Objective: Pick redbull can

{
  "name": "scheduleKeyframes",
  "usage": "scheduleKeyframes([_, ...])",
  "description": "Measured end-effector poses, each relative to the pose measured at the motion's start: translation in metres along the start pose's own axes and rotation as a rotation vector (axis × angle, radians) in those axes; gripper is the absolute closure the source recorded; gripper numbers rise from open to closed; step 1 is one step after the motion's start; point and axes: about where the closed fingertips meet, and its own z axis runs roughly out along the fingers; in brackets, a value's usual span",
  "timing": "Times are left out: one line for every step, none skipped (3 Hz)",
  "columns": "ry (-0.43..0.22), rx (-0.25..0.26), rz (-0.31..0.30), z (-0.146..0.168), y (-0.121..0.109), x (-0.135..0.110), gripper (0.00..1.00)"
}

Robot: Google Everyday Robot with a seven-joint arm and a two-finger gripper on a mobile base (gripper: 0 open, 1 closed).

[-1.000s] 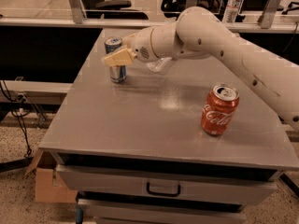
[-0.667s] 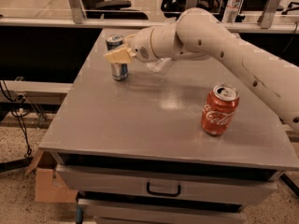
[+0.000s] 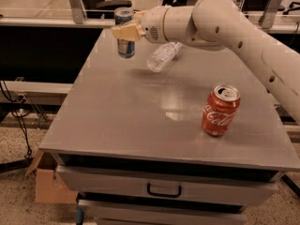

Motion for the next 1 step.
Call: scheduleKeyframes([0.0, 0.0, 0.0, 0.0001, 0.0001, 0.0, 1.0])
